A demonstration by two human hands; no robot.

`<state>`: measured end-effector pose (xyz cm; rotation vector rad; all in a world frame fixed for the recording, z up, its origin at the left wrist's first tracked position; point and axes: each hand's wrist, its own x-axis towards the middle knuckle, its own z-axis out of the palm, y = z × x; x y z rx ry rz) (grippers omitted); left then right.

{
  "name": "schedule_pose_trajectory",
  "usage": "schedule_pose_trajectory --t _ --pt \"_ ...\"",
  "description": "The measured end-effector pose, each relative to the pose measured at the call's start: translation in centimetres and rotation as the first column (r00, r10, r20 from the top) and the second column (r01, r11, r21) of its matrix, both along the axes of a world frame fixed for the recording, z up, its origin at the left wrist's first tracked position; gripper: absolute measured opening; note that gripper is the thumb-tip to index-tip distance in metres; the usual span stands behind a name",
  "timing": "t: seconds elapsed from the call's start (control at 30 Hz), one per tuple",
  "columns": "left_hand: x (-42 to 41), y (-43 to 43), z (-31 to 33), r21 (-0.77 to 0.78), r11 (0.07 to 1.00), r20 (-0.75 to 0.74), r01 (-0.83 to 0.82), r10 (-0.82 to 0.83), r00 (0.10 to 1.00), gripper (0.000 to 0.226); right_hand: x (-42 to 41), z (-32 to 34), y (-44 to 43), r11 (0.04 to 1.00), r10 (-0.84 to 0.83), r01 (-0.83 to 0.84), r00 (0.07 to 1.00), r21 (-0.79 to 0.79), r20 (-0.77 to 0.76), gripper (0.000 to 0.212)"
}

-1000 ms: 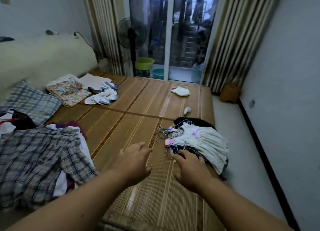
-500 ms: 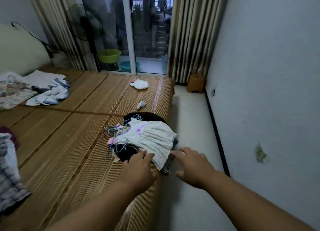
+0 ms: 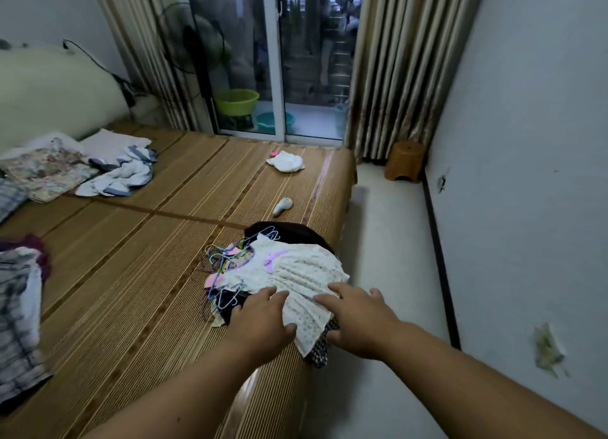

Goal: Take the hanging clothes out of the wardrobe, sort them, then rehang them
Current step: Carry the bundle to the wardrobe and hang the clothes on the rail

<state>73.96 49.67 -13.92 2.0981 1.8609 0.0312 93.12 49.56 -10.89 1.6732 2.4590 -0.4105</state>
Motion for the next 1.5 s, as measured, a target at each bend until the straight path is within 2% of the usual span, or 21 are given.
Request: schedule_pose_trajectory --t 0.33,0.53,0.7,0.83,1.03,1.13,1.3,1.5 --pt "-3.7 17.8 0.3 -0.027 0.993 -0.036 -0.115 0.114 0.993 0.071 -1.8 -0.5 20.5 0.994 0.102 -0.100 0.994 -0.048 0.037 0.064" --pt "-8.7 22.8 -0.1 -0.055 0.946 -0.005 -0.320 0.320 0.947 0.070 -5.6 -1.9 29.1 0.960 0.248 -0.236 0.966 -0.149 0.070 0.064" --pt "-12.2 26.8 -1.1 -0.094 0.850 0.008 -0.518 0.521 0.853 0.069 -9.3 -3.3 37.1 0.904 0.412 -0.395 0.906 -0.166 0.090 0.063" --pt "-13.5 31.1 -2.9 -0.135 0.747 0.043 -0.651 0.661 0.749 0.066 -12.3 -5.4 45.5 0.816 0.568 -0.547 0.820 -0.188 0.078 0.062" --pt "-11.6 34.8 -6.3 -0.282 0.507 0.038 -0.815 0.854 0.518 0.060 -16.0 -8.5 54.7 0.632 0.767 -0.726 0.637 -0.272 0.084 0.063" --pt "-10.8 35.8 -8.5 -0.350 0.387 0.018 -0.853 0.913 0.407 0.067 -17.7 -11.0 57.7 0.568 0.816 -0.763 0.572 -0.308 0.086 0.065" --pt "-10.1 36.8 -12.8 -0.419 0.282 0.045 -0.863 0.956 0.291 0.071 -20.3 -16.5 60.2 0.582 0.809 -0.757 0.574 -0.297 0.122 0.063" --pt "-10.1 38.3 -21.6 -0.508 0.249 0.077 -0.825 0.967 0.244 0.068 -23.7 -25.4 60.8 0.621 0.764 -0.676 0.635 -0.396 0.114 0.070"
